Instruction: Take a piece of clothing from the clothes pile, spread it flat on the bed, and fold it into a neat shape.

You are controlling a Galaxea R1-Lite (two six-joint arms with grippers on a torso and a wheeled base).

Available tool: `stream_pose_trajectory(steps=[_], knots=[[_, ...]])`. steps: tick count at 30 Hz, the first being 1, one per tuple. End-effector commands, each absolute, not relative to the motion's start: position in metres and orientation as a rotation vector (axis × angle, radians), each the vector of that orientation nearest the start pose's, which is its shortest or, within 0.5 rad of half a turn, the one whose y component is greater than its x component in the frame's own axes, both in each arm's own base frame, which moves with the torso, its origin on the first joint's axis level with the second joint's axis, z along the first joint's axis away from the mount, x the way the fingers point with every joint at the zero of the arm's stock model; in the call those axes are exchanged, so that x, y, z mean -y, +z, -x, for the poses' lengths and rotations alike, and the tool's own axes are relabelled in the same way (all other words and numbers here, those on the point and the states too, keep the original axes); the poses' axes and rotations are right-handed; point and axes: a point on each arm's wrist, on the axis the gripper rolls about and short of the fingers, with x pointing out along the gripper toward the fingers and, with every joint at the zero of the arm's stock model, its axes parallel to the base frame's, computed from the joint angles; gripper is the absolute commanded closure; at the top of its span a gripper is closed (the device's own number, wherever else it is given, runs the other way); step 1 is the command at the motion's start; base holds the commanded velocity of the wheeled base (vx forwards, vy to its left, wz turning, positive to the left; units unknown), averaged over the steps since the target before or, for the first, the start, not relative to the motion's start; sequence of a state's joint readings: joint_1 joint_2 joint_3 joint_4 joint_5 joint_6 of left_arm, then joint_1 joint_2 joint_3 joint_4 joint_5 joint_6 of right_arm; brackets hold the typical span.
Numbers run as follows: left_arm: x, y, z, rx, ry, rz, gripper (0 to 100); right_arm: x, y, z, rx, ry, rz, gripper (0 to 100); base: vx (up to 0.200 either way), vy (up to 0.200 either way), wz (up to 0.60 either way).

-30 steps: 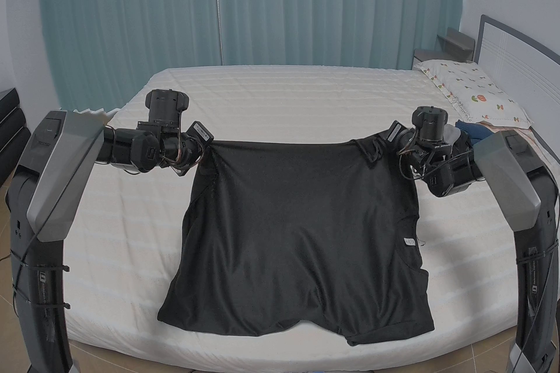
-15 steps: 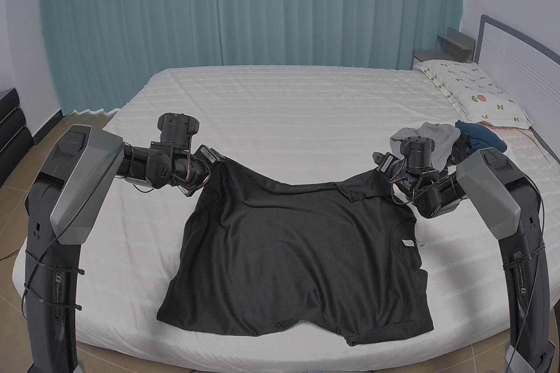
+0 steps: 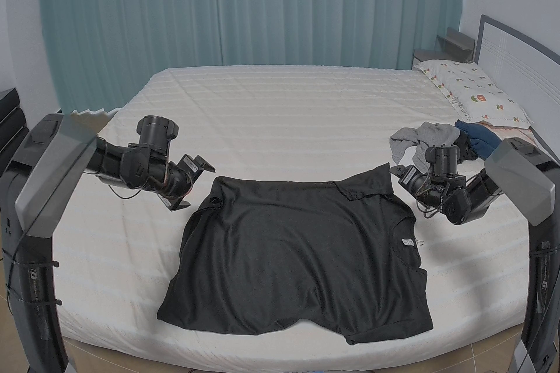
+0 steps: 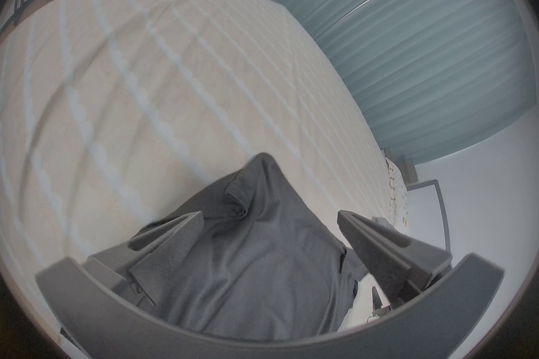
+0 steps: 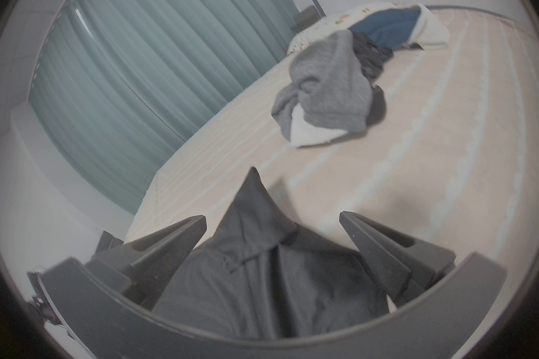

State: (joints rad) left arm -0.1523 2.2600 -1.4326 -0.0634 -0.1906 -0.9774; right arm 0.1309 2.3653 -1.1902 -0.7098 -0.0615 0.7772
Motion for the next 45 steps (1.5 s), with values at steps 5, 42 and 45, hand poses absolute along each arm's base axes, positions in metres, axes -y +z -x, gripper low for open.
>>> stream_pose_trajectory(steps=[5,42,45], knots=[[0.052,0.086,-0.337,-0.900,0.015,0.953,0,-0.046,0.038,-0.354,-0.691,-0.091,-0.906,0,0.000,0.000,0.00],[0.065,0.009,-0.269,-0.930,0.101,0.914,0,-0.046,0.041,-0.289,-0.730,-0.011,-0.727,0,-0.097,0.000,0.00],[0.071,0.003,-0.270,-0.915,0.120,0.884,0,-0.044,0.047,-0.290,-0.708,-0.009,-0.731,0,0.000,0.000,0.00]])
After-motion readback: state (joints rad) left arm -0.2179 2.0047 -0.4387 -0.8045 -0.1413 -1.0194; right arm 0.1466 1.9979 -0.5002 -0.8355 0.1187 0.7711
